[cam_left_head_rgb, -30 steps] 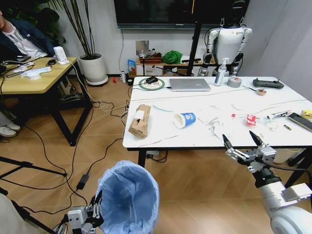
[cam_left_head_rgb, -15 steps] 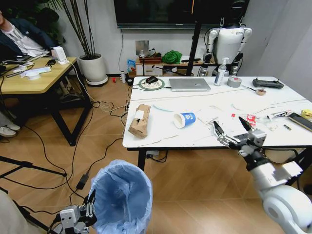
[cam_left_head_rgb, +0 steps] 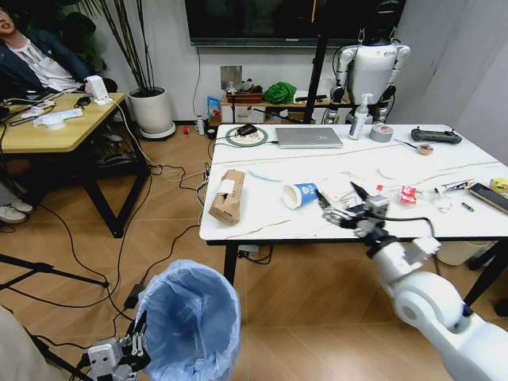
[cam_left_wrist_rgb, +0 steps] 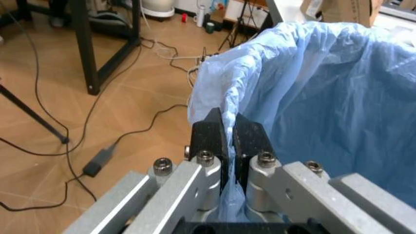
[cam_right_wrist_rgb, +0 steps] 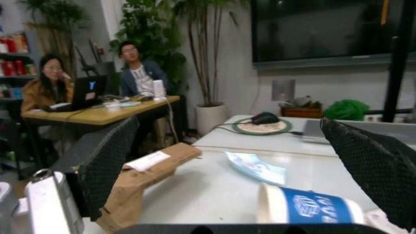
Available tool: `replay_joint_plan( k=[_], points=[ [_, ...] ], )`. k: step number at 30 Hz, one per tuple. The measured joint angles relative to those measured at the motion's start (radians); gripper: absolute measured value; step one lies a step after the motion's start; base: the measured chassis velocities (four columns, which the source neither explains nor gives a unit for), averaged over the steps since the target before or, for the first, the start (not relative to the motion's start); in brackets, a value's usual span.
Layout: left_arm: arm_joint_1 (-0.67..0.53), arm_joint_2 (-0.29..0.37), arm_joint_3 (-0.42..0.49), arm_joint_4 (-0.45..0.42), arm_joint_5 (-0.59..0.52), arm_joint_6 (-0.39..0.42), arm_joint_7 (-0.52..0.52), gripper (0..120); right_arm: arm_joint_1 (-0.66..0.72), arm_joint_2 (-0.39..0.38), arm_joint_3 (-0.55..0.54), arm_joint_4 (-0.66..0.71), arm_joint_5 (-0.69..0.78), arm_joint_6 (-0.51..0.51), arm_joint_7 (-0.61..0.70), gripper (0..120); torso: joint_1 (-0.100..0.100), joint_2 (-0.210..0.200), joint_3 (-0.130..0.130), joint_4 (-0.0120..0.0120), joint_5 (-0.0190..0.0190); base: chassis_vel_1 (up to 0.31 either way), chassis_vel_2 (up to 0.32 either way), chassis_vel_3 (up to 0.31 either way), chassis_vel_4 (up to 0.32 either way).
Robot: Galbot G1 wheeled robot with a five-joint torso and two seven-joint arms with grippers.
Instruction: Pick up the trash bin and place the trash from the table into it.
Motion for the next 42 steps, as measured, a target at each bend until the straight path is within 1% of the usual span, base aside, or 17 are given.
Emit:
replay_joint_plan(
  k=[2,4,5,6,7,10,12,14,16,18,21,22,24,30,32,35,42],
  points=[
    [0.0,-0.011,-0.005,0.0,0.005,0.0,0.001,0,0.08,0.013,-0.081,-0.025,0.013,-0.002,-0.002,100,0.0,0.0,0.0,0.0001,0.0005,0.0,0.0,0.0,0.0],
    [0.001,-0.014,-0.006,0.0,0.006,0.0,0.002,0,0.105,0.02,-0.107,-0.038,0.015,-0.001,-0.006,100,0.0,0.0,0.0,0.0001,0.0004,0.0,0.0,0.0,0.0],
    [0.007,-0.021,-0.006,0.001,0.012,-0.003,0.005,0,0.156,0.034,-0.166,-0.066,0.024,0.002,-0.015,100,0.0,0.0,0.0,0.0002,0.0006,0.0,0.0,0.0,0.0],
    [0.009,-0.023,-0.007,0.002,0.015,-0.005,0.006,0,0.174,0.037,-0.188,-0.075,0.031,0.004,-0.019,100,0.0,0.0,0.0,0.0001,0.0008,0.0,0.0,0.0,0.0],
    [0.012,-0.027,-0.007,0.002,0.019,-0.007,0.007,0,0.207,0.037,-0.225,-0.084,0.046,0.007,-0.025,100,0.0,0.0,0.0,0.0,0.0006,0.0,0.0,0.0,0.0],
    [0.013,-0.03,-0.008,0.002,0.021,-0.008,0.007,0,0.23,0.033,-0.254,-0.085,0.058,0.009,-0.027,100,0.0,0.0,0.0,-0.0002,0.0003,0.0,0.0,0.0,0.0],
    [0.014,-0.034,-0.01,0.001,0.024,-0.008,0.008,0,0.288,0.013,-0.329,-0.068,0.098,-0.009,-0.016,100,0.0,0.0,0.0,-0.0002,0.0004,0.0,0.0,0.0,0.0],
    [0.014,-0.037,-0.012,0.0,0.025,-0.009,0.008,0,0.358,0.015,-0.399,-0.036,0.139,-0.057,0.026,100,0.0,0.0,0.0,-0.0002,-0.0002,0.0,0.0,0.0,0.0],
    [0.014,-0.037,-0.015,-0.001,0.026,-0.01,0.008,0,0.428,0.052,-0.463,-0.03,0.182,-0.119,0.095,100,0.0,0.0,0.0,0.0001,0.0006,0.0,0.0,0.0,0.0],
    [0.014,-0.038,-0.017,-0.002,0.026,-0.01,0.008,0,0.452,0.066,-0.481,-0.03,0.197,-0.136,0.122,100,0.0,0.0,0.0,0.0001,0.0005,0.0,0.0,0.0,0.0],
    [0.014,-0.037,-0.025,-0.007,0.022,-0.01,0.008,0,0.533,0.129,-0.556,-0.056,0.242,-0.215,0.24,100,0.0,-0.001,0.0,0.0001,0.0004,0.0,0.0,0.0,0.0],
    [0.014,-0.037,-0.027,-0.009,0.021,-0.01,0.008,0,0.552,0.147,-0.57,-0.069,0.249,-0.234,0.274,100,0.0,-0.001,0.0,0.0003,0.0006,0.0,0.0,0.0,0.0],
    [0.014,-0.037,-0.028,-0.009,0.021,-0.01,0.008,0,0.559,0.154,-0.575,-0.074,0.252,-0.242,0.288,100,0.0,-0.001,0.0,0.0003,0.0005,0.0,0.0,0.0,0.0],
    [0.013,-0.036,-0.04,-0.013,0.01,-0.007,0.006,0,0.605,0.264,-0.615,-0.142,0.32,-0.396,0.514,100,0.0,-0.001,0.0,-0.0003,0.0004,0.0,0.0,0.0,0.0],
    [0.013,-0.035,-0.041,-0.013,0.009,-0.006,0.005,0,0.608,0.273,-0.617,-0.147,0.33,-0.41,0.533,100,0.0,-0.001,0.0,-0.0002,0.0005,0.0,0.0,0.0,0.0],
    [0.008,-0.034,-0.04,-0.01,0.005,-0.004,0.004,0,0.639,0.327,-0.631,-0.171,0.394,-0.479,0.616,100,0.0,-0.001,0.0,-0.0002,0.0004,0.0,0.0,0.0,0.0],
    [-0.007,-0.037,-0.029,0.005,0.01,-0.003,0.004,0,0.73,0.392,-0.658,-0.201,0.439,-0.499,0.64,100,0.0,-0.001,0.0,0.0,0.0003,0.0,0.0,0.0,0.0]
  ],
)
